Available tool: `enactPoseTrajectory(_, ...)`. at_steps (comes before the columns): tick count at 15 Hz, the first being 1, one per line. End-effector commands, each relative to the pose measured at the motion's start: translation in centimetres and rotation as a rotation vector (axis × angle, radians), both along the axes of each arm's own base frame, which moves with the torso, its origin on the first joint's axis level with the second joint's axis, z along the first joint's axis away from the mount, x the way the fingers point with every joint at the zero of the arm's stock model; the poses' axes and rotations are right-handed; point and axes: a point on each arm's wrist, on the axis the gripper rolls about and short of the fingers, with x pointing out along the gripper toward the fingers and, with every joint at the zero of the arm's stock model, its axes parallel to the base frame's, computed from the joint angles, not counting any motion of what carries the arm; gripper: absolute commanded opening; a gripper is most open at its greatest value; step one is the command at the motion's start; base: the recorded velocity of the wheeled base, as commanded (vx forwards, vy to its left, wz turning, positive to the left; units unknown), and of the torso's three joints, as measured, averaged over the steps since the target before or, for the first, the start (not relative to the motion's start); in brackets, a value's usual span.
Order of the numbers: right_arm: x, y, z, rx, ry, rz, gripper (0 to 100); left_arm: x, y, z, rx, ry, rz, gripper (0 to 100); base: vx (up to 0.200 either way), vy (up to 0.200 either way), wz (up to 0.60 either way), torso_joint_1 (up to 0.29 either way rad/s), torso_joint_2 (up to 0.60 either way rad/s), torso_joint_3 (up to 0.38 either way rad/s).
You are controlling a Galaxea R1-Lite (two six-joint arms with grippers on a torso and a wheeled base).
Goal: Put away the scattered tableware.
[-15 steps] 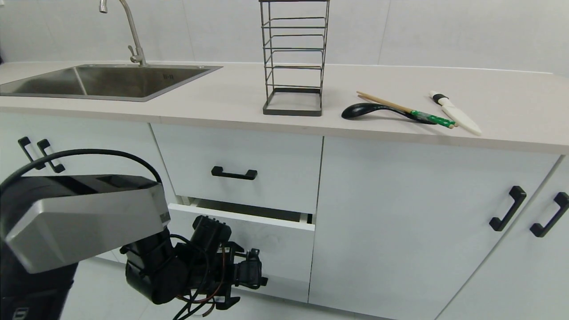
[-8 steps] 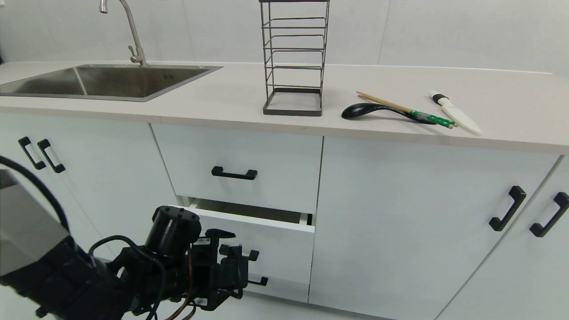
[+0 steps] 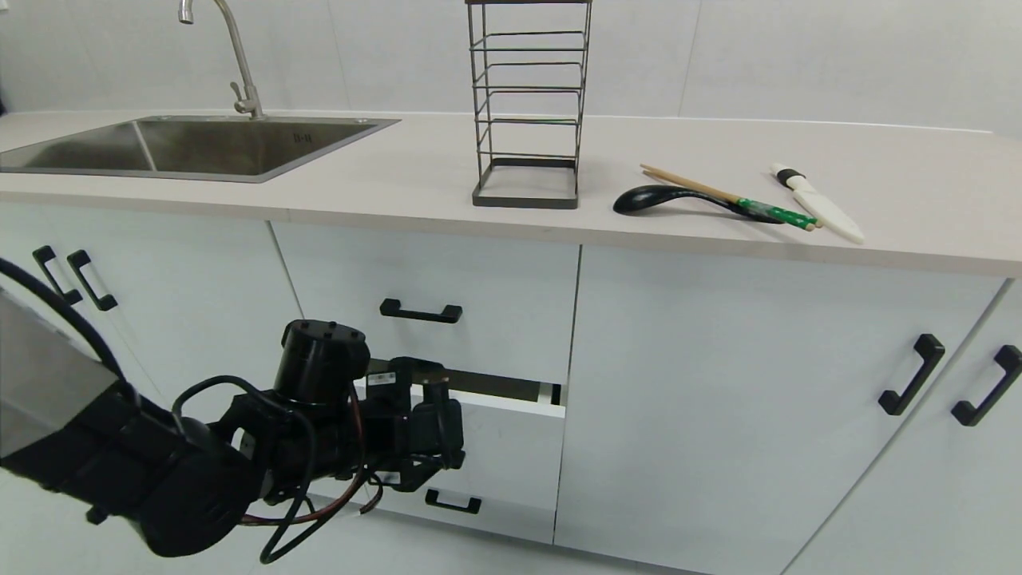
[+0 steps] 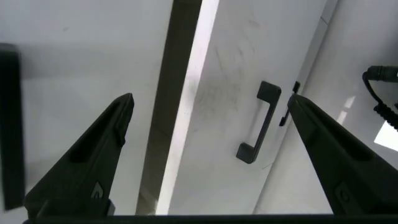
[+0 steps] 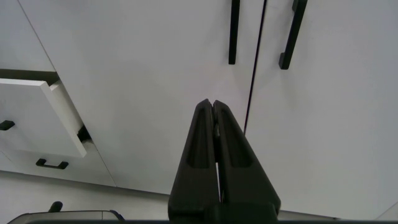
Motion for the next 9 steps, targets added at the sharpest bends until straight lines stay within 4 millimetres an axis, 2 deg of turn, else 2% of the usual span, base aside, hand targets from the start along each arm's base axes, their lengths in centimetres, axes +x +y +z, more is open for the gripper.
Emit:
enactPoseTrajectory(1, 0.0, 0.0, 0.0, 0.0, 0.001, 0.0, 0, 1.3, -0.7, -2.4, 0.017, 0.063, 0.013, 100, 0.0, 0.0, 0.0, 0.0, 0.0, 0.0)
enactPoseTrajectory(2, 0.0, 0.0, 0.0, 0.0, 0.001, 0.0, 0, 1.3, -0.7, -2.4, 0.017, 0.063, 0.013, 100, 0.0, 0.0, 0.0, 0.0, 0.0, 0.0)
enactPoseTrajectory(4, 0.0, 0.0, 0.0, 0.0, 0.003, 0.0, 0, 2.0, -1.1, -3.6, 0.006, 0.105, 0.038, 100, 0.0, 0.0, 0.0, 0.0, 0.0, 0.0)
enactPoseTrajectory(9, 0.0, 0.0, 0.0, 0.0, 0.003, 0.0, 0, 2.5, -1.3, -4.5, 0.013, 0.11, 0.041, 100, 0.0, 0.0, 0.0, 0.0, 0.0, 0.0)
